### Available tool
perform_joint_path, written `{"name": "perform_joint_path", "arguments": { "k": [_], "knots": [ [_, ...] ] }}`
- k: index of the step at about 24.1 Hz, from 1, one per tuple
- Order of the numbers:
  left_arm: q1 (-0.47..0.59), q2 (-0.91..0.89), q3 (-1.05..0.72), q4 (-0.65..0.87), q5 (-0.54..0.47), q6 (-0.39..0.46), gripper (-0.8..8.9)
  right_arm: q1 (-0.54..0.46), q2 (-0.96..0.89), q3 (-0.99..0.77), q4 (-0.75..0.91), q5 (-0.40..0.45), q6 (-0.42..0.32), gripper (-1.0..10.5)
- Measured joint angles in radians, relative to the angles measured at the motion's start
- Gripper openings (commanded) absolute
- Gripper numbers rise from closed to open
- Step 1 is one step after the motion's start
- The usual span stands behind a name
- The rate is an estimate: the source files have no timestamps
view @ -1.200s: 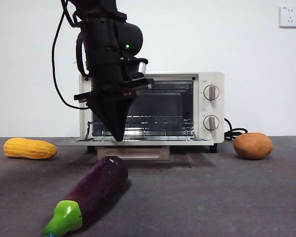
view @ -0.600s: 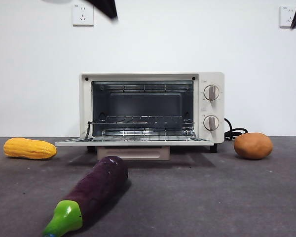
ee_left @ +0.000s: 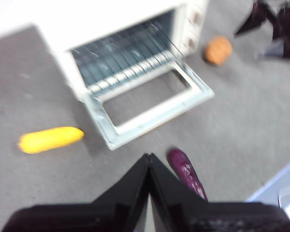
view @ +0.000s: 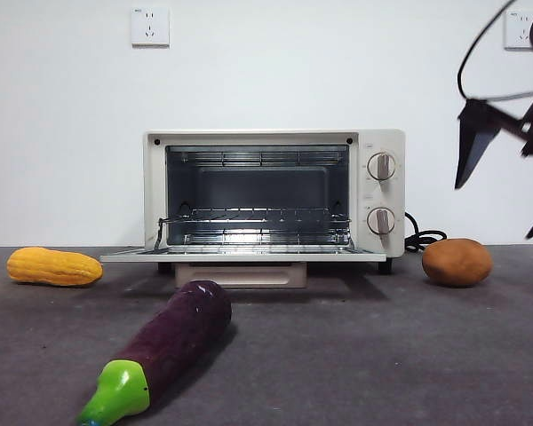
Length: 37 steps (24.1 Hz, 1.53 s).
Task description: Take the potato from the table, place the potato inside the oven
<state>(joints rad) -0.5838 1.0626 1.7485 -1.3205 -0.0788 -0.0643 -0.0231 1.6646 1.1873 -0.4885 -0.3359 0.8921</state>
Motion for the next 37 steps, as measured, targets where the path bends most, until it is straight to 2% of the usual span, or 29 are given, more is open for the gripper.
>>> {"name": "perform_joint_path", "arguments": {
  "k": [4, 6, 9, 13, 18, 24, 30, 37],
  "knots": [
    [0.000, -0.084, 0.000, 0.000, -0.040, -0.047, -0.06, 0.021, 0.053, 0.000, 0.127, 0.058, 0.249, 5.0],
    [0.000, -0.111, 0.000, 0.000, -0.061, -0.060, -0.06, 0.030, 0.056, 0.000, 0.131, 0.109, 0.336, 5.0],
    [0.000, -0.126, 0.000, 0.000, -0.067, -0.068, -0.06, 0.030, 0.061, 0.000, 0.145, 0.158, 0.419, 5.0],
    [0.000, -0.117, 0.000, 0.000, -0.078, -0.068, -0.06, 0.029, 0.068, 0.000, 0.163, 0.159, 0.487, 5.0],
    [0.000, -0.108, 0.000, 0.000, -0.080, -0.068, -0.06, 0.037, 0.124, 0.030, 0.190, 0.126, 0.525, 5.0],
    [0.000, -0.108, 0.000, 0.000, -0.104, -0.068, -0.06, 0.056, 0.222, 0.142, 0.121, 0.126, 0.528, 5.0],
    [0.000, -0.109, 0.000, 0.000, -0.106, -0.068, -0.06, 0.062, 0.279, 0.310, -0.090, 0.187, 0.467, 5.0],
    [0.000, -0.109, 0.000, 0.000, -0.153, -0.068, -0.06, 0.062, 0.292, 0.333, -0.174, 0.217, 0.428, 5.0]
  ]
}}
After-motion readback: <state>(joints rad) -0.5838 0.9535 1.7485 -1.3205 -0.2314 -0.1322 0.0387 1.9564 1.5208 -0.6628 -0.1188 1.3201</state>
